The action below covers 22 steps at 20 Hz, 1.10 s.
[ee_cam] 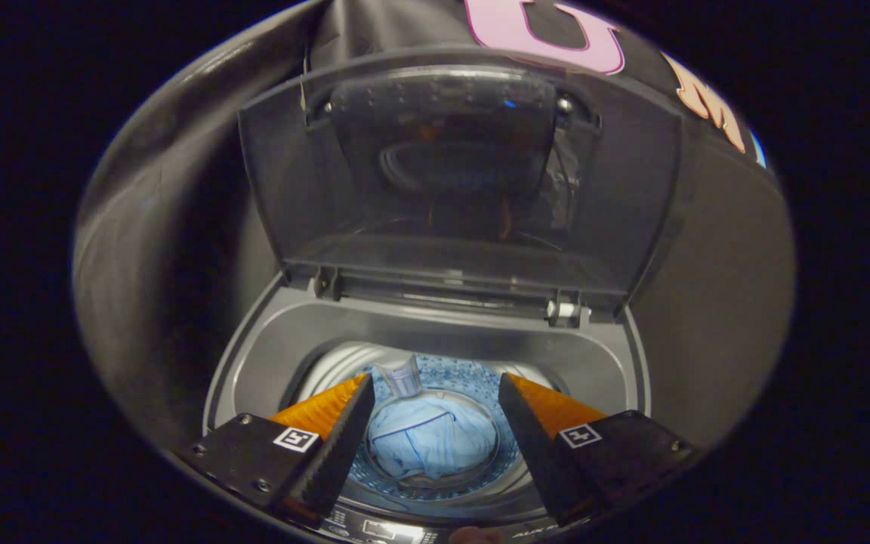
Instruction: Put the clothes into the washing machine and then close the washing machine lid.
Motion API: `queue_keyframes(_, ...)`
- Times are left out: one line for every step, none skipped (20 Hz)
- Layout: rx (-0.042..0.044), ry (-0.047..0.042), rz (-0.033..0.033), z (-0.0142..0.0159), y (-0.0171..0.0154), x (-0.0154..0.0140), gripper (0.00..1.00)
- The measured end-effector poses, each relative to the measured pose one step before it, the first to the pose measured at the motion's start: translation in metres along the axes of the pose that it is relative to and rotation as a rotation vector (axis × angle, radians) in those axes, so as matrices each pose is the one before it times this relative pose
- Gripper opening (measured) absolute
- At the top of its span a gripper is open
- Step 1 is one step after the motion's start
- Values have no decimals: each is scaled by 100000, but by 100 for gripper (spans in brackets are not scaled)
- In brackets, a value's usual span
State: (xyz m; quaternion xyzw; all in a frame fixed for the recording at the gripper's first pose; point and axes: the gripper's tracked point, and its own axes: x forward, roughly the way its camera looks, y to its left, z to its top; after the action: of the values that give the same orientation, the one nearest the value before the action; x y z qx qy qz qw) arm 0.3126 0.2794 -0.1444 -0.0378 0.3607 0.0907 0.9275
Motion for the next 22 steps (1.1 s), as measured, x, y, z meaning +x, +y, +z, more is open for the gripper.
queue_keyframes(426,-1041,186,1055,-9,-501,100)
queue_keyframes(591,-3489,922,1473,268,-574,99)
queue_keyframes(715,-4095,681,1768,142,-341,99)
queue_keyframes(-449,-2613,482,1657,113,-547,99)
queue_keyframes(-1115,-2721,-294,1703,-31,-563,99)
queue_keyframes(-1634,-3390,-601,1644,-43,-357,99)
queue_keyframes(-2481,-3351,-85,1583,-61,-302,99)
queue_keyframes(-2516,-3218,-283,1488,131,-377,99)
queue_keyframes(-1974,-3347,-1243,1432,-94,63,99)
queue_keyframes(-1688,-2559,-1572,1157,-229,80,99)
queue_keyframes(-282,-4376,-1275,1374,-499,287,99)
queue_keyframes(69,-5099,-518,1447,58,-275,98)
queue_keyframes(282,-5484,-720,1641,-91,411,98)
queue_keyframes(50,-5820,-815,1530,-7,694,97)
queue_keyframes(-226,-5514,-2240,1380,-294,661,97)
queue_keyframes(460,-4392,-2608,1028,-417,779,97)
queue_keyframes(1477,-3172,-989,529,-389,514,97)
queue_keyframes(2510,-1034,-191,116,50,897,97)
queue_keyframes(2528,687,-535,-240,-119,439,97)
queue_keyframes(2355,1238,-269,-241,-228,617,97)
queue_keyframes(1751,1135,-195,-132,-266,846,97)
queue_keyframes(2246,1468,159,-250,-199,994,98)
